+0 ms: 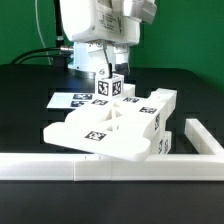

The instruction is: Assemble chair

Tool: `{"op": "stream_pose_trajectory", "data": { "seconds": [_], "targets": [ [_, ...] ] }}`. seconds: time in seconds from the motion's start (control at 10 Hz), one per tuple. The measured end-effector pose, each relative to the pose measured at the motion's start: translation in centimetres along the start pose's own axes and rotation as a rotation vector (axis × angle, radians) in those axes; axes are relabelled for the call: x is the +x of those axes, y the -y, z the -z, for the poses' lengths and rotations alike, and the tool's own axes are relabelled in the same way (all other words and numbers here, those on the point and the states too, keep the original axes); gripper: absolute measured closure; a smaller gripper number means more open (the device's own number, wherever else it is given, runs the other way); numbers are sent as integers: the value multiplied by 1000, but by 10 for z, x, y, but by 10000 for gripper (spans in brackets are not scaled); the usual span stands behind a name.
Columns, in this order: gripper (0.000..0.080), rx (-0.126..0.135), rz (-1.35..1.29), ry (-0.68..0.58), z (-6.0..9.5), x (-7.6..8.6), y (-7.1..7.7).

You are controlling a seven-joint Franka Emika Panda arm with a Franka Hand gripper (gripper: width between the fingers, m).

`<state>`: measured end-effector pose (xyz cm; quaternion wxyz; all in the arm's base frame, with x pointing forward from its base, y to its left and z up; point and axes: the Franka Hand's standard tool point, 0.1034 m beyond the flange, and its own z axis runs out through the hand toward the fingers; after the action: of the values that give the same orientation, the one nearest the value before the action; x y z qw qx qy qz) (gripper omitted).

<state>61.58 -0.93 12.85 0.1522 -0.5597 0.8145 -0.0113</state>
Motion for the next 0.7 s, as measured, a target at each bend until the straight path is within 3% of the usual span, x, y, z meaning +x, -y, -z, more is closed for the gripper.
{"op": "stream_pose_trajectory", "data": {
  "seconds": [0.3, 0.5, 0.7],
  "targets": [
    [150, -11, 339, 0, -2, 5, -1],
    [150, -40, 497, -4, -4, -5, -9],
    [150, -38, 630, -5, -4, -7, -11]
  ]
}}
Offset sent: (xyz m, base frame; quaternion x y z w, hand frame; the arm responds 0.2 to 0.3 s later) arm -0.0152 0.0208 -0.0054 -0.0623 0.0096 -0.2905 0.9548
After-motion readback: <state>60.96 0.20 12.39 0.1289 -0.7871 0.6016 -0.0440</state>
